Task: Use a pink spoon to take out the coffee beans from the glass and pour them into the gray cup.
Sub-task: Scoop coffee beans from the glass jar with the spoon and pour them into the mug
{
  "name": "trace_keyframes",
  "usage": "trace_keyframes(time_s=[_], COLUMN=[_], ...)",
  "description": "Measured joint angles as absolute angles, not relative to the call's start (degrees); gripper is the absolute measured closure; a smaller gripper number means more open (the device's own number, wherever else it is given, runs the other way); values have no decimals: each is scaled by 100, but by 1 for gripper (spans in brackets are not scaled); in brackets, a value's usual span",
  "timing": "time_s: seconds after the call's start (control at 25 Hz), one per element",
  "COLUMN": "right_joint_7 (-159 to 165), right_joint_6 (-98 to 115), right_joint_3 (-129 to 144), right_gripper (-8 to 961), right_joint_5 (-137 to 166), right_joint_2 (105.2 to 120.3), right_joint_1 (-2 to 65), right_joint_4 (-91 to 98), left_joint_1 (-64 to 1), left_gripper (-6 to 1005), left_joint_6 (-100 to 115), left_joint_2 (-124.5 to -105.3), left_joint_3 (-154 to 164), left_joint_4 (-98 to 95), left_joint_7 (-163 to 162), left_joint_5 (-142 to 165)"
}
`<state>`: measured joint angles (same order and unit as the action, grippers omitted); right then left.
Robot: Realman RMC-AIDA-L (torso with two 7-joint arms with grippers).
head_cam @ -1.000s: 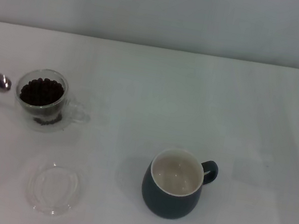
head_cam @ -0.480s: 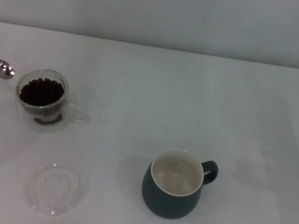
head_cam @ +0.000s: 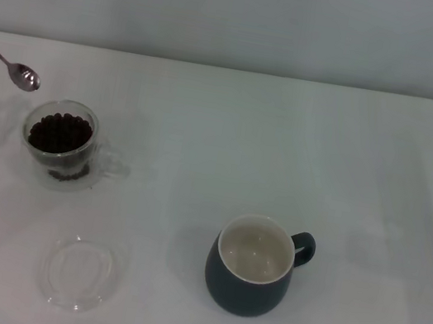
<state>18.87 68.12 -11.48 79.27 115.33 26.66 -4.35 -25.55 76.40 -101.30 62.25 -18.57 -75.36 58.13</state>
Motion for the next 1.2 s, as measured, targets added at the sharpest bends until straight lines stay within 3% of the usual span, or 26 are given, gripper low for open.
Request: trace_keyframes(time_s=[0.52,0.96,1.2], right_joint_7=[1890,1890,1891], right_joint_6=[6850,6855,6856], right_joint_3=[-1187,-1187,-1186], right_gripper=[227,227,227], right_joint_5=[7928,7928,7883], right_joint_2=[11507,11511,11519], right_joint_1=[2772,2789,2764], right_joint_4=[-256,-155,-151], left_joint_1=[-2704,-2787,-2811], left_gripper=[864,863,863], left_joint_6=[6765,6660,6433], left_joint_2=[-10543,-10614,-10743], left_joint_3=[6232,6231,6226], left_joint_4=[-1529,-1538,-1529], left_joint_7=[-7275,-7250,-7242], left_joint_5=[5984,6026,6090])
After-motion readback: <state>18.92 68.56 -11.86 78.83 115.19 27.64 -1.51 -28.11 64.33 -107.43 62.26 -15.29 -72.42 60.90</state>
